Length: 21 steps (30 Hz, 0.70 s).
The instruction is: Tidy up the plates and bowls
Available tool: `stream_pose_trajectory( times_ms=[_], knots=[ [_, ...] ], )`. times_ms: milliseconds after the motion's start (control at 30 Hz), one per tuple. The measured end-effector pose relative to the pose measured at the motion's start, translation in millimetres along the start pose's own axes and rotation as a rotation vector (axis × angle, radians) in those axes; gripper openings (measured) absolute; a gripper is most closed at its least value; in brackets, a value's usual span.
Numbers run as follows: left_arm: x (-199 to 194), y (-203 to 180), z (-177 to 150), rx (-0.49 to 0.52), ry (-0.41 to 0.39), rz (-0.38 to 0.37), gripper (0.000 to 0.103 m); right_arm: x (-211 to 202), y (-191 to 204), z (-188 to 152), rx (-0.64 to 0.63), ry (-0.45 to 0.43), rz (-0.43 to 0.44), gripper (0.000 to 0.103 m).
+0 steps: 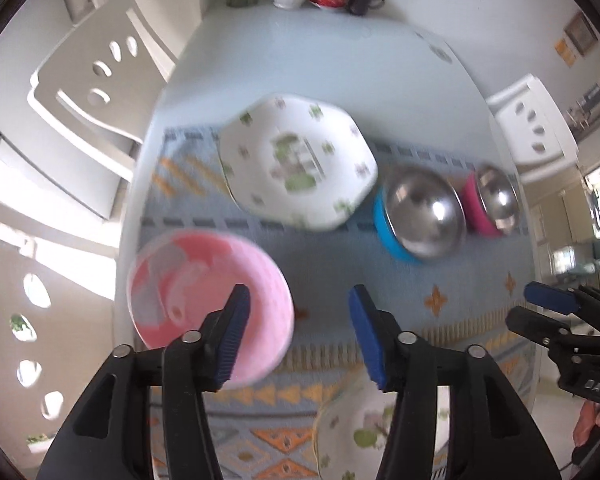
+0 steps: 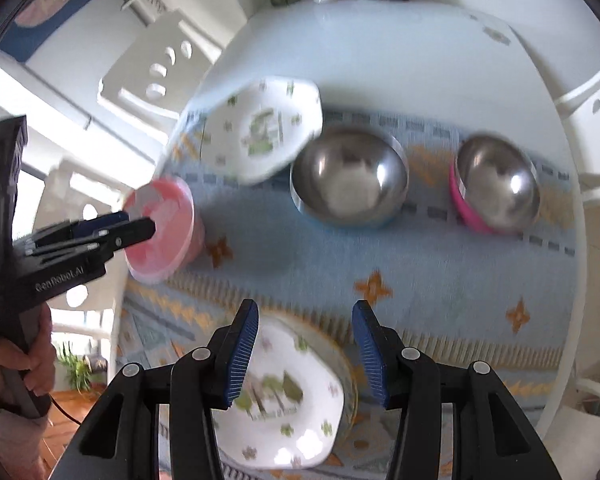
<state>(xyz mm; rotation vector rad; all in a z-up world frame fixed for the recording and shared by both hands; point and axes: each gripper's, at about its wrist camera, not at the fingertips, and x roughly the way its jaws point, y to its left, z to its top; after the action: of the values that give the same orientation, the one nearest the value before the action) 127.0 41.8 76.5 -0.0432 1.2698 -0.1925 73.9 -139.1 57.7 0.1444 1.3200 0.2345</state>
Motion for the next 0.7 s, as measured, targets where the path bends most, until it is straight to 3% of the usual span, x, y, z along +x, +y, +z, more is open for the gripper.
stream_pose_trajectory(
  times_ms=[33, 100, 167, 433, 700],
  knots=[
    [1.2, 4.4, 10.9, -0.004, -0.009, -0.004, 0.064, 0.2, -0.5, 11.2, 0.010, -0.002, 0.016, 0.066],
    [5.1, 12.0, 26.6, -0.017, -0.024, -0.002, 0.066, 3.1, -1.7, 34.5, 0.020, -0.010, 0.075, 0.083],
    [16.9, 21.2, 44.0, -0.025, -0.010, 0.010, 0.067, 8.2, -4.3, 58.4, 0.027, -0.022, 0.096, 0.083],
    [88.2, 61.3, 91.7, -0.090, 0.086, 0.034, 0.068, 76.2, -15.5, 143.6, 0.038, 0.011, 0.035, 0.083],
    [145.1, 77.7, 108.6, -0.142, 0.132, 0.013, 0.068, 154.3, -26.7, 172.2, 0.049, 0.066, 0.053, 0.083]
  ],
)
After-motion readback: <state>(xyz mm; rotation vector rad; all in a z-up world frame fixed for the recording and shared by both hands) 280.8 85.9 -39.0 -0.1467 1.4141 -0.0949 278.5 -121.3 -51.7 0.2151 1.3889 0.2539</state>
